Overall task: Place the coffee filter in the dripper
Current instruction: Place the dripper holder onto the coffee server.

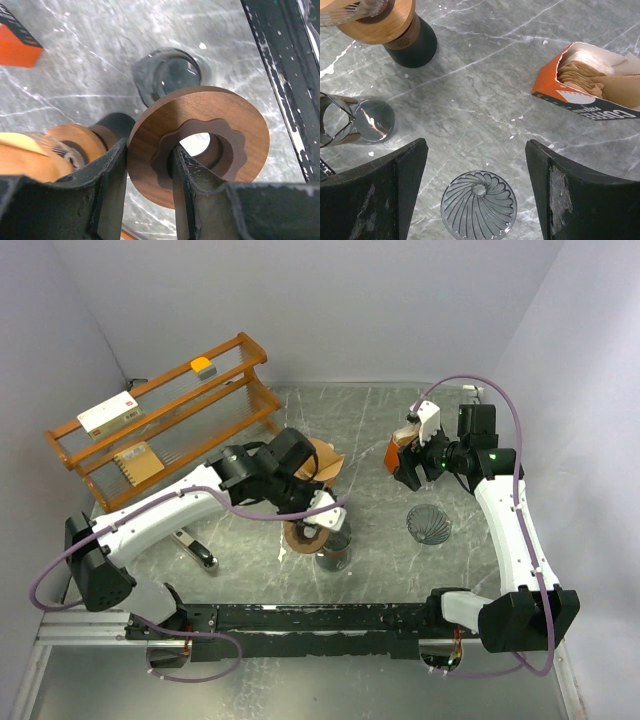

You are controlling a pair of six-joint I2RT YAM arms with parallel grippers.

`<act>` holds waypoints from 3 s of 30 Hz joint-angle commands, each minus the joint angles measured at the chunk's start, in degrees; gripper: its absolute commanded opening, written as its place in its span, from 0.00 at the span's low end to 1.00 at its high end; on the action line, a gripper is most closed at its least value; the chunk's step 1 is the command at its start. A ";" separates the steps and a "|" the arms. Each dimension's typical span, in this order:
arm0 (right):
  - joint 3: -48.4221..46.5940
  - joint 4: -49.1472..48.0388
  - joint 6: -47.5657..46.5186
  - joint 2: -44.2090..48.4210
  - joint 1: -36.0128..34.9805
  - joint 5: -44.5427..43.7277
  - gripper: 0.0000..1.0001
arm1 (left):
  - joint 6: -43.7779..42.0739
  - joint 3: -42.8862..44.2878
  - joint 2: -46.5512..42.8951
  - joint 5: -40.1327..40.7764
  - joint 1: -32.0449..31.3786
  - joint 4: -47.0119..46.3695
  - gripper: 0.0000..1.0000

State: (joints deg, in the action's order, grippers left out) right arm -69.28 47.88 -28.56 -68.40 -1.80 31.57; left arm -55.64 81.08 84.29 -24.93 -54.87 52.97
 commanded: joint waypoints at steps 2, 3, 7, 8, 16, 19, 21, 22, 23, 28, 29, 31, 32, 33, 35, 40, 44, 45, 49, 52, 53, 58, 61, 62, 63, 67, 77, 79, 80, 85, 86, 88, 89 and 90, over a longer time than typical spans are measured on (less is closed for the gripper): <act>-0.56 -0.37 -0.41 -0.12 0.66 1.60 0.80 | 3.34 7.67 5.12 -3.91 -1.06 1.61 0.34; -0.53 -0.41 -0.39 -0.19 0.66 1.73 0.80 | 3.82 8.83 6.04 -3.89 -1.25 1.40 0.34; -1.01 -0.13 -0.49 -0.44 0.67 2.32 0.80 | 4.69 13.27 10.30 -2.99 -1.60 1.46 0.34; -1.07 -0.15 -0.50 -0.50 0.66 2.47 0.80 | 4.62 14.19 11.22 -3.19 -1.58 1.89 0.34; 0.51 -1.14 -0.54 1.17 0.76 2.29 0.80 | 4.27 17.79 17.33 -2.10 -1.95 4.34 0.35; 1.25 -1.59 -0.56 1.88 0.75 2.15 0.80 | 4.64 19.04 18.66 -1.57 -2.06 4.74 0.35; 1.35 -1.57 -0.56 1.95 0.84 2.13 0.80 | 4.74 20.02 19.62 -1.60 -2.29 5.52 0.35; 1.27 -1.56 -0.58 2.08 0.84 2.17 0.80 | 4.75 20.42 20.08 -1.73 -2.46 5.83 0.35; 1.39 -1.56 -0.55 2.16 0.85 2.25 0.80 | 4.75 20.63 20.49 -1.63 -2.62 6.08 0.35; 1.88 -1.89 -0.52 2.89 0.91 2.23 0.80 | 4.73 21.65 22.44 0.48 -3.27 7.66 0.35; 2.07 -1.99 -0.46 3.12 0.92 2.11 0.80 | 4.75 21.97 22.87 0.69 -3.37 8.15 0.35; 2.30 -2.11 -0.45 3.62 1.00 2.10 0.80 | 4.83 22.74 23.86 1.15 -3.63 9.02 0.35; 2.35 -2.17 -0.40 3.81 1.01 2.13 0.80 | 4.84 23.20 24.23 1.40 -3.76 9.34 0.36; 2.43 -2.20 -0.37 3.95 1.06 2.17 0.80 | 4.95 23.58 24.51 1.60 -3.92 9.63 0.36; 2.50 -2.12 -0.38 4.19 1.10 2.31 0.80 | 5.52 23.77 24.83 1.96 -4.16 9.33 0.36; 2.70 -2.00 -0.32 4.39 1.17 2.54 0.81 | 6.27 23.85 25.67 3.69 -4.82 8.95 0.39; 2.73 -2.04 -0.27 4.77 1.27 2.57 0.80 | 6.46 24.17 26.64 5.15 -4.98 9.17 0.41; 2.82 -2.07 -0.27 4.91 1.27 2.55 0.80 | 6.57 24.25 26.85 5.48 -4.98 9.09 0.41; 3.05 -2.04 -0.32 5.27 1.28 2.53 0.81 | 6.80 24.46 27.15 5.82 -5.07 8.52 0.41; 3.07 -1.95 -0.28 5.23 1.36 2.45 0.81 | 7.00 25.01 27.34 5.86 -5.07 8.29 0.42; 2.97 -1.85 -0.27 5.21 1.41 2.40 0.81 | 7.03 25.16 27.41 5.80 -5.07 8.37 0.43; 2.89 -1.49 -0.19 5.09 1.36 1.76 0.81 | 6.84 24.84 27.34 5.63 -5.07 8.17 0.51; 3.01 -1.54 0.18 4.72 1.36 0.73 0.81 | 7.03 24.83 26.95 5.97 -5.07 7.65 0.57; 2.96 -1.56 0.37 4.54 1.36 0.16 0.81 | 7.10 24.90 26.71 6.08 -5.07 7.40 0.59; 2.85 -1.52 0.61 4.36 1.41 -0.35 0.81 | 7.12 24.98 26.38 6.07 -5.07 7.11 0.61; 2.83 -1.42 0.85 4.15 1.36 -1.50 0.81 | 6.95 25.01 24.77 5.64 -5.07 5.69 0.69; 3.82 1.78 0.18 2.03 1.39 -11.69 0.79 | 6.98 24.51 18.17 1.97 -5.07 3.72 0.76; 5.07 3.39 -0.80 2.10 1.36 -15.06 0.79 | 6.99 23.04 15.61 1.74 -5.08 2.67 0.77; 5.70 4.04 -1.39 2.07 1.36 -17.66 0.79 | 6.98 22.23 14.38 1.59 -5.07 2.06 0.78; 9.66 6.28 -3.36 1.33 1.53 -24.51 0.79 | 8.98 20.20 9.14 2.86 -4.99 -0.22 0.82; 10.51 6.82 -3.91 1.02 1.67 -24.92 0.79 | 9.30 20.13 8.40 3.23 -4.98 -0.35 0.82; 11.48 7.30 -4.68 0.35 1.95 -25.99 0.79 | 10.23 19.86 7.17 4.37 -4.98 -0.88 0.83; 11.58 7.24 -5.01 0.01 2.23 -26.58 0.79 | 10.48 19.64 6.59 4.82 -4.92 -1.07 0.83; 11.61 7.19 -5.35 -0.22 2.50 -27.12 0.79 | 10.62 19.38 6.18 5.13 -4.86 -1.34 0.83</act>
State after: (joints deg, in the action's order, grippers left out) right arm -58.39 53.32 -31.44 -67.66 -0.51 9.34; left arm -47.07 101.71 92.01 -21.02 -59.51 54.02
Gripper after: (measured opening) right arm 0.793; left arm 0.828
